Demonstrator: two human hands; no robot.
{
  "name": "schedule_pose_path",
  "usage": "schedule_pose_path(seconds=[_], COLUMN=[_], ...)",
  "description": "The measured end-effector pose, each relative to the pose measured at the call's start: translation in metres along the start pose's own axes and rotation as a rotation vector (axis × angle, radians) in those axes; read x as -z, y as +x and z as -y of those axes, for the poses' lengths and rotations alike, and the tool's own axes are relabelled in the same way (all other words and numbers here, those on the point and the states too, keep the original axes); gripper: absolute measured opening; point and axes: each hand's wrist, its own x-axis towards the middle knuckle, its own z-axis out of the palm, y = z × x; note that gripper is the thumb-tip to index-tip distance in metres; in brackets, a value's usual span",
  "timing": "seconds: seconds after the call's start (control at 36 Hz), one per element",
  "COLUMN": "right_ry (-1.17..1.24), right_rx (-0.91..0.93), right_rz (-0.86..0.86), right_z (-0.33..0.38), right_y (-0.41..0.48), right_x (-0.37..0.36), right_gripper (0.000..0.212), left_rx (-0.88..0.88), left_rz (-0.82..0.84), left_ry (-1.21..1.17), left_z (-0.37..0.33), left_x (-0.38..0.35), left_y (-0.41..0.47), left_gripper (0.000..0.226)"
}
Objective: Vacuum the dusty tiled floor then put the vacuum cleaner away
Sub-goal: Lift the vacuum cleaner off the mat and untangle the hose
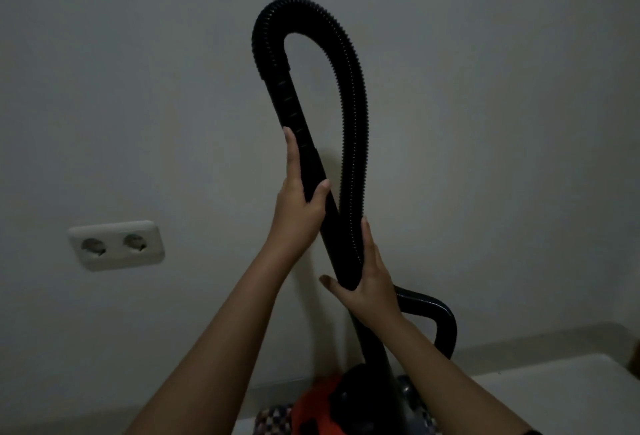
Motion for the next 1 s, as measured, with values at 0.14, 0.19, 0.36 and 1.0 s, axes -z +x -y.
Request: schedule_pose_path(seconds=[0.14, 0.19, 0.36, 1.0], right_ry=[-0.005, -0.011, -0.049, -0.194], right_rx=[0.011, 0.031, 0.025, -0.022], right_rz=[0.076, 0.104, 0.190, 0.271], right_z=[0.005, 0.003, -0.025, -0.093], right_y=[0.002, 0.003, 0.003, -0.006], right_x=[-0.003, -0.001, 0.011, 0.037], right_gripper=[0.115, 0.116, 0.117, 0.121], left_rx=[0.025, 0.029, 0.056, 0.494], left_rz=[-0.076, -0.124, -0.207, 0.763], left_ry=[-0.040, -0.065, -0.149, 0.307], left_z=[0.015, 0.022, 0.050, 0.243], left_x=[0.013, 0.015, 0.002, -0.122], left_y=[-0.007, -0.011, -0.028, -0.210], left_gripper=[0.085, 0.086, 0.092, 0.068])
